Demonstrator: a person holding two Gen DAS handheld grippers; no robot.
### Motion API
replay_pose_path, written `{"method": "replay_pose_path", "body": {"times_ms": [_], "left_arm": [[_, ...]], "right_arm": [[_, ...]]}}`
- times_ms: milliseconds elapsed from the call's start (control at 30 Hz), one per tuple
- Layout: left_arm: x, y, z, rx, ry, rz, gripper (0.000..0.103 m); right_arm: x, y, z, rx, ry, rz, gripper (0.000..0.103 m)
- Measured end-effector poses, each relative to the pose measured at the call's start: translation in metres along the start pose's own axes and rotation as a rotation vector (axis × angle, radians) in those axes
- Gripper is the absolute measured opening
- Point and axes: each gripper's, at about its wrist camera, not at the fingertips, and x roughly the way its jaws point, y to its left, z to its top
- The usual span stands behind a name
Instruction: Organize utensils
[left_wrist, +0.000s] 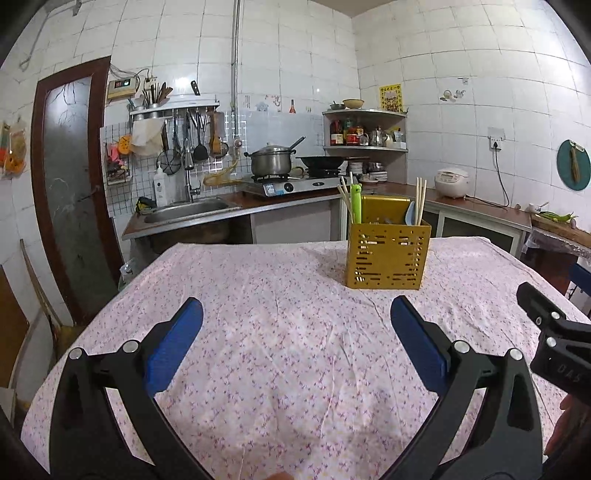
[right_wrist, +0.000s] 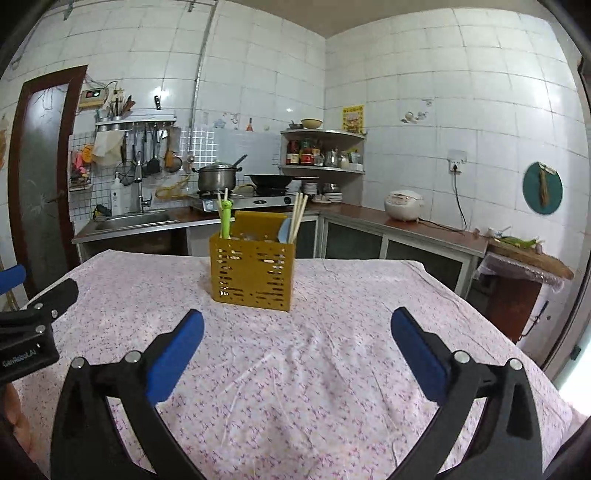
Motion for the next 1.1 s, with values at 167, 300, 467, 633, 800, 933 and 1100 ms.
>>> {"method": "replay_pose_path", "body": {"times_ms": [167, 300, 467, 633, 800, 933, 1100], "left_arm": [[-0.004, 0.001, -0.006, -0.014, 0.008, -0.008, 0.098], [-0.003, 0.003, -0.009, -0.032, 0.014, -0.016, 0.098], [-0.001, 0.004, -0.011, -0.035, 0.02, -0.015, 0.098], [-0.002, 0.005, -0.011, -0.04, 0.015, -0.016, 0.098], [-0.002, 0.003, -0.012, -0.036, 0.013, -0.023, 0.098], [0.0, 0.002, -0.014, -0.034, 0.021, -0.028, 0.098], [-0.001, 0.001, -0.014, -0.029, 0.015, -0.019, 0.098]], "right_arm": [[-0.002, -0.006, -0.005, 0.016, 0.009, -0.014, 0.099], [-0.004, -0.008, -0.005, 0.02, 0.009, -0.026, 0.099], [-0.007, -0.009, -0.007, 0.025, 0.013, -0.024, 0.099], [-0.004, -0.009, -0.009, 0.027, 0.019, -0.032, 0.099], [-0.001, -0.011, -0.012, 0.035, 0.032, -0.022, 0.099], [0.0, -0.011, -0.013, 0.038, 0.035, -0.015, 0.099], [0.001, -0.012, -0.014, 0.031, 0.035, -0.023, 0.099]]}}
